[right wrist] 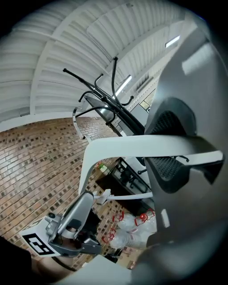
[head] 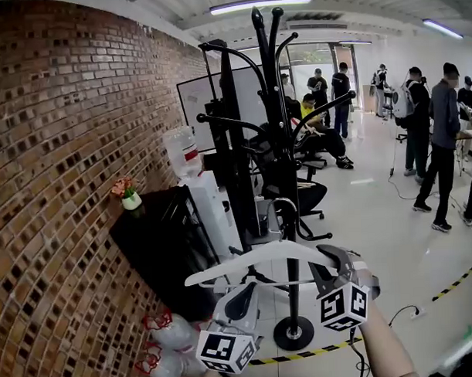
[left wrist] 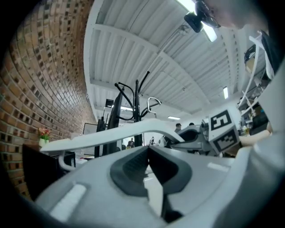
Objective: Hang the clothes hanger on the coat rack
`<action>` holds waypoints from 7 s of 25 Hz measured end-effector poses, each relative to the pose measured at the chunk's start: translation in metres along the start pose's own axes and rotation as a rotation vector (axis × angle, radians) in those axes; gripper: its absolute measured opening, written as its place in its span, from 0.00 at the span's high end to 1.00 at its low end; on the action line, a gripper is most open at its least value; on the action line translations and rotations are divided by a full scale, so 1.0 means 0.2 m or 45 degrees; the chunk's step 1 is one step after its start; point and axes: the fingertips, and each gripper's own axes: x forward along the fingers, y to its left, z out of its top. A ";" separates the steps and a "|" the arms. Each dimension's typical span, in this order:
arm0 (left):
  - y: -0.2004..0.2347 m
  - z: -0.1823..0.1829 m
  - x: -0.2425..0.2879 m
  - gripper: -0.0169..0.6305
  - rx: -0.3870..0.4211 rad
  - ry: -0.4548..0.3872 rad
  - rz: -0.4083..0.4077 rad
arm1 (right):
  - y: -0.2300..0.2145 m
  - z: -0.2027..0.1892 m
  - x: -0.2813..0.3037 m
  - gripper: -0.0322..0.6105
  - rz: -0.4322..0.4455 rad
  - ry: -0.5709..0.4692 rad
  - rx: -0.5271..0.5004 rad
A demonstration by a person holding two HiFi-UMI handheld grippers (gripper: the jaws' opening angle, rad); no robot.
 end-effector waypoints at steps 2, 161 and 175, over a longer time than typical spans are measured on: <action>0.07 0.01 0.00 0.97 -0.008 -0.015 -0.025 | -0.03 0.06 0.05 0.79 -0.033 0.045 -0.004; -0.11 -0.18 0.45 0.97 -0.077 0.078 -0.061 | 0.02 -0.02 0.08 0.94 -0.180 -0.269 0.594; -0.10 -0.17 0.43 0.97 -0.085 0.056 -0.013 | 0.04 0.02 0.06 0.94 -0.153 -0.296 0.575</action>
